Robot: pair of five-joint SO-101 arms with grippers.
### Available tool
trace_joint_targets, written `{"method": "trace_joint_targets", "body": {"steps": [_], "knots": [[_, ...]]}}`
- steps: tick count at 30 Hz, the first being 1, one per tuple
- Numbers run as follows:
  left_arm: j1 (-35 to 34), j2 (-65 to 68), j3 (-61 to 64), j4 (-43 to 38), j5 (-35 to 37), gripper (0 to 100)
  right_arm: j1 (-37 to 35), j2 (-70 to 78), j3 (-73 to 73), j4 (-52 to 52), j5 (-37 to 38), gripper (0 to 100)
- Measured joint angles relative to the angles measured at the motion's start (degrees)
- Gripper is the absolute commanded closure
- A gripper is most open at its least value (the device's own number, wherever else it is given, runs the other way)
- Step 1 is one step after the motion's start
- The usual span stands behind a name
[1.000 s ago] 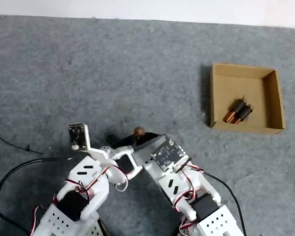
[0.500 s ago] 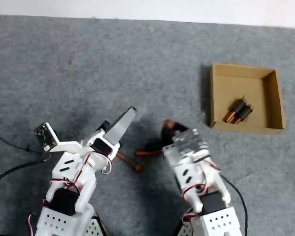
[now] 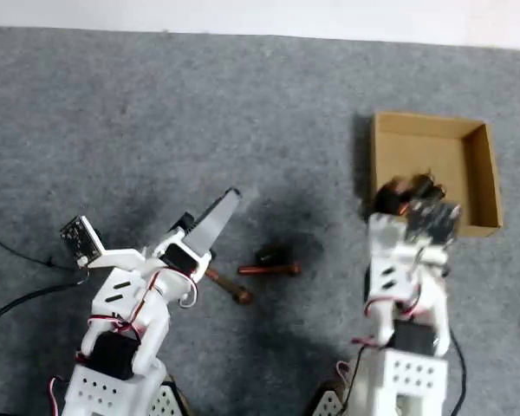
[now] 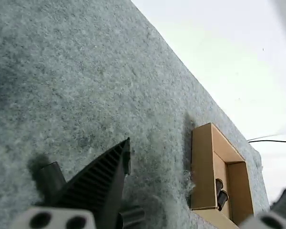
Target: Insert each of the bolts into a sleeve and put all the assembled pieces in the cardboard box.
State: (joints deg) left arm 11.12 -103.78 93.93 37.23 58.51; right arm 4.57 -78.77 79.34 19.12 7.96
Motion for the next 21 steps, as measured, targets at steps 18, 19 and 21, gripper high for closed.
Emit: {"method": "trace_joint_targets", "body": {"steps": [18, 19, 21], "knots": [[0.0, 0.0, 2.1, -4.2, -3.9, 52, 4.3, 83.9, -60.9, -0.1, -0.5, 87.9], [0.0, 0.0, 2.1, -4.2, -3.9, 52, 4.4, 84.3, -61.1, -0.1, -0.5, 87.9], [0.0, 0.0, 2.1, -4.2, -3.9, 52, 4.3, 84.6, -61.1, -0.1, -0.5, 87.9]]}}
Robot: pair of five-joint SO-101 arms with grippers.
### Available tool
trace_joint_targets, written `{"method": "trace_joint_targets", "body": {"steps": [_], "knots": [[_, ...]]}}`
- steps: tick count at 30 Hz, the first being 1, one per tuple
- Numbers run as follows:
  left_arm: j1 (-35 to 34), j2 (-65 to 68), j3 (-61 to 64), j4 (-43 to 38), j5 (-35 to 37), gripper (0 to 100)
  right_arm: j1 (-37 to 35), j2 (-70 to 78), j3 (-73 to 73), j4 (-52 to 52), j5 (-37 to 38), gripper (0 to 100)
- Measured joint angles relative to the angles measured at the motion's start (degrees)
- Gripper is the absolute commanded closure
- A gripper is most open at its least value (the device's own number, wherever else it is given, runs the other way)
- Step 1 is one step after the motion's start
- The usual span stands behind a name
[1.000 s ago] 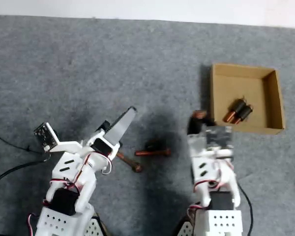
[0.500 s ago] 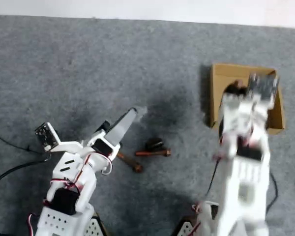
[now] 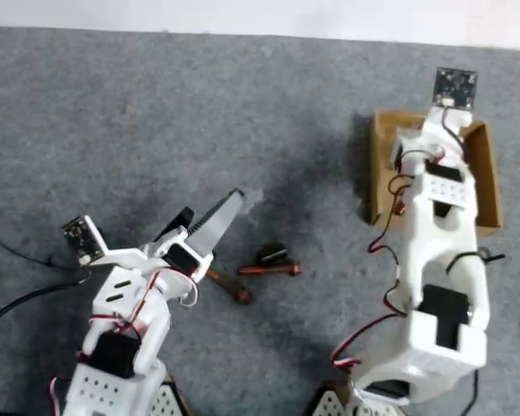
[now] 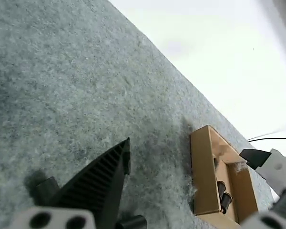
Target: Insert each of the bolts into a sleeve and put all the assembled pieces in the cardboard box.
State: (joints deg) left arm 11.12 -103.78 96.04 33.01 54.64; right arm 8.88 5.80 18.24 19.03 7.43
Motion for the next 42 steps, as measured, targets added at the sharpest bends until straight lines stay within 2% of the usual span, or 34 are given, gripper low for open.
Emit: {"method": "trace_joint_targets", "body": {"steps": [4, 11, 17, 22, 27, 30, 36, 42], "knots": [[0.0, 0.0, 0.0, 0.0, 0.0, 52, 0.0, 0.0, 0.0, 1.2, 0.0, 87.9], [0.0, 0.0, 0.0, -0.2, 0.0, 52, -1.4, -8.3, 2.3, 11.8, 0.0, 88.2], [-0.1, 0.0, 0.0, -0.2, 0.0, 52, -11.2, -26.5, 15.9, 14.6, 0.0, 88.2], [-3.2, 0.0, 0.0, -0.4, 0.0, 52, -24.3, -42.3, 32.2, 14.6, 0.0, 88.2], [-8.5, 0.0, 0.0, -0.4, 0.0, 52, -36.9, -53.2, 44.8, 14.6, 6.9, 88.2], [-10.8, 0.0, 0.0, -0.4, 0.0, 52, -41.7, -55.8, 49.9, 14.6, 12.7, 88.2], [-12.0, 0.0, 0.0, 0.8, 0.0, 52, -44.9, -56.5, 56.4, 14.6, 23.0, 88.2], [-12.0, 0.0, 0.0, 1.1, 0.0, 52, -44.9, -56.5, 57.3, 14.6, 25.6, 88.2]]}}
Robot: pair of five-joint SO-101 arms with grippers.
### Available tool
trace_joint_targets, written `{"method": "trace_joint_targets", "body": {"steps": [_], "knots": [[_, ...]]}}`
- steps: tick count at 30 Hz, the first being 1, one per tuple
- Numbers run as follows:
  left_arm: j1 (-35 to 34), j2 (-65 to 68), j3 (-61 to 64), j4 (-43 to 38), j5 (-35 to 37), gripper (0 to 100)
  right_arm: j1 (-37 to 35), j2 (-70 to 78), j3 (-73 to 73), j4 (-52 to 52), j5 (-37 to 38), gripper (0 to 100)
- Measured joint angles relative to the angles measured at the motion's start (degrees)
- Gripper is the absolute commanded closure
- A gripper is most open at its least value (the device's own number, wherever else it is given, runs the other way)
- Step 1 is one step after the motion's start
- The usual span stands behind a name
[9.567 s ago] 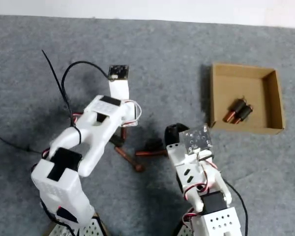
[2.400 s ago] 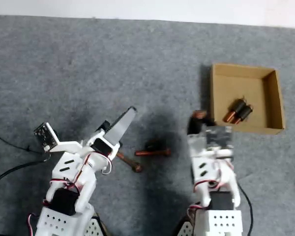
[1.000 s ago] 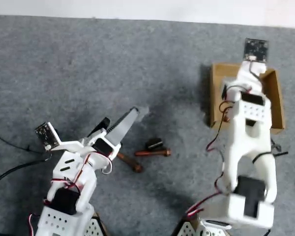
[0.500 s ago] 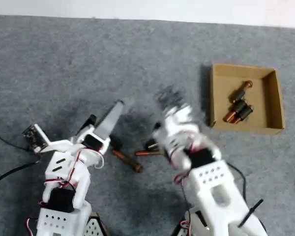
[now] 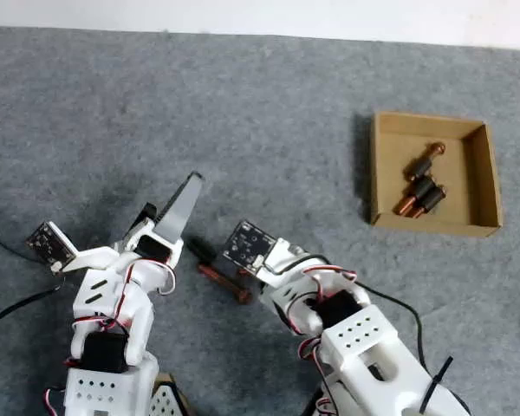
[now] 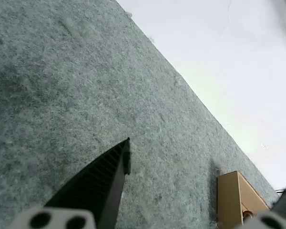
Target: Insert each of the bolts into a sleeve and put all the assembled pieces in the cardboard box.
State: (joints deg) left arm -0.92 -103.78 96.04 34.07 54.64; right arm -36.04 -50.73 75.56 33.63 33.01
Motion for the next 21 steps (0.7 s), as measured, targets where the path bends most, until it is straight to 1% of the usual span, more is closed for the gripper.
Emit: {"method": "trace_joint_targets", "body": {"steps": [13, 17, 21], "knots": [[0.0, 0.0, 0.0, 0.0, 0.0, 52, -0.4, 0.7, 0.0, 0.0, 1.3, 88.2], [0.3, 0.0, 0.0, 0.0, 0.0, 52, -0.4, 7.0, -0.4, -1.0, 3.0, 88.2], [0.6, 0.0, 0.0, 0.0, 0.0, 52, -0.4, 16.4, -5.5, -1.4, 3.5, 88.2]]}}
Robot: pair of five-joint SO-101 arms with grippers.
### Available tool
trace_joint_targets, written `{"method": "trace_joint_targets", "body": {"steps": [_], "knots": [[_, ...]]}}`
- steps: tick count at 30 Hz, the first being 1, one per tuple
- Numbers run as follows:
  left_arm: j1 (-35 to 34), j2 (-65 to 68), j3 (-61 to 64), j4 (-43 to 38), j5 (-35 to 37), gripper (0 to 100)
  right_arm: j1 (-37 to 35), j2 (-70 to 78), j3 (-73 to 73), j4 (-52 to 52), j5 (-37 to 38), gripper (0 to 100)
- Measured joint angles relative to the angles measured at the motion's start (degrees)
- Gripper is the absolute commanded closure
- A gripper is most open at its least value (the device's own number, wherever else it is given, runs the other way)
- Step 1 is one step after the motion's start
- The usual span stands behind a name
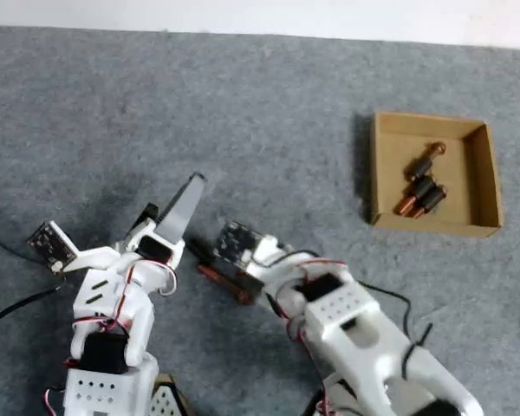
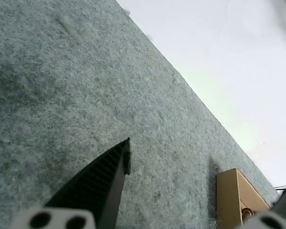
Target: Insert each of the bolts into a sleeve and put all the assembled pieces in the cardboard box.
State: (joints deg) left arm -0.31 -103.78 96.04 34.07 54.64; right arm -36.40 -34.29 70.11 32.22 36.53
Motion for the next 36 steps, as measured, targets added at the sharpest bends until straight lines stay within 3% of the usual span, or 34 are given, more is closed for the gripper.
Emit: {"method": "trace_joint_targets", "body": {"steps": [8, 36], "knots": [[0.0, 0.0, 0.0, 0.0, 0.0, 52, 0.6, 12.7, -9.6, -0.1, 0.0, 88.2], [0.0, 0.0, 0.0, 0.0, 0.0, 52, 3.3, 25.7, -15.8, -9.5, 3.1, 88.2]]}}
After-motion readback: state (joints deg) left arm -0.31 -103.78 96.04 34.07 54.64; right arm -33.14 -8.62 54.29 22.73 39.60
